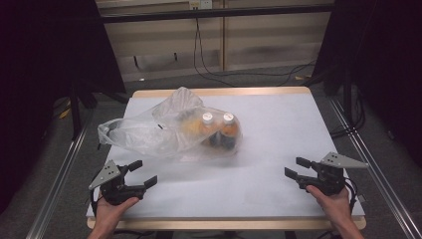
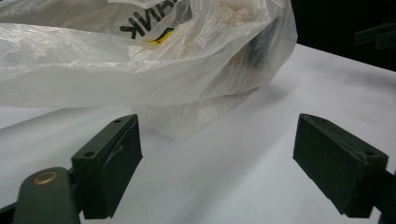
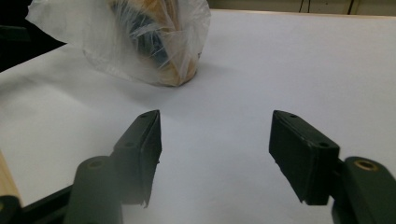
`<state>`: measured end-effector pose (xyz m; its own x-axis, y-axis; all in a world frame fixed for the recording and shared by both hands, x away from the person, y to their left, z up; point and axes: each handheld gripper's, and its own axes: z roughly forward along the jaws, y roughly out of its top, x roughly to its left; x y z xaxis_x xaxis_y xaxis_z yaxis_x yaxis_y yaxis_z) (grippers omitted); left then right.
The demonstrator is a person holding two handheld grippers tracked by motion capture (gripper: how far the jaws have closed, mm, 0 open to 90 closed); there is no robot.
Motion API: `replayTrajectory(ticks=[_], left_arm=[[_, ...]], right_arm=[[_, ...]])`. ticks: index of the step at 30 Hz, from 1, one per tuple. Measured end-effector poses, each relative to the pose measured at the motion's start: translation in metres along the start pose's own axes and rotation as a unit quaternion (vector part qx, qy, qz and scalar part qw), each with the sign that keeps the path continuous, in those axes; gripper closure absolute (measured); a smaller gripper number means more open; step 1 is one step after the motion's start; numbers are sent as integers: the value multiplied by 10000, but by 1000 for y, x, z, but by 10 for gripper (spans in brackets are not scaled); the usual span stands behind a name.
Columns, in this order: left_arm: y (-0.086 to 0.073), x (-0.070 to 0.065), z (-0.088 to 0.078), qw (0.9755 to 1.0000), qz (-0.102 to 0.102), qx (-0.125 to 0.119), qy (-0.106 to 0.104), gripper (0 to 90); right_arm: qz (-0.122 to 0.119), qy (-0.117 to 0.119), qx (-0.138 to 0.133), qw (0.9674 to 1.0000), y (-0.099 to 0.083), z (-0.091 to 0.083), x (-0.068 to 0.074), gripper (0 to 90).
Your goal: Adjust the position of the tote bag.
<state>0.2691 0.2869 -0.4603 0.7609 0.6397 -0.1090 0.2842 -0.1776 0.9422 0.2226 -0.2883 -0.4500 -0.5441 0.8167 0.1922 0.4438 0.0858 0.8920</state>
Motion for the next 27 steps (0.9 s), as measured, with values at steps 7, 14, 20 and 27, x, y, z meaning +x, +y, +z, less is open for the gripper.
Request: replayTrajectory(ticks=[7,14,20,27], left_arm=[[0,-1,-3,9998,-78,55,-150,214],[1,-3,-4,9999,23,82,-103,311],[3,-3,-6,9999,54,58,-105,354],[13,-1,-5,9998,-15,-106,-162,424]], right_arm=[[-184,284,141,9993,7,11,12,446],[-331,505,252,9979,16,23,24,521],[-460,773,305,9955,25,35,35,578],[-624,989,301,9927,39,51,48,603]])
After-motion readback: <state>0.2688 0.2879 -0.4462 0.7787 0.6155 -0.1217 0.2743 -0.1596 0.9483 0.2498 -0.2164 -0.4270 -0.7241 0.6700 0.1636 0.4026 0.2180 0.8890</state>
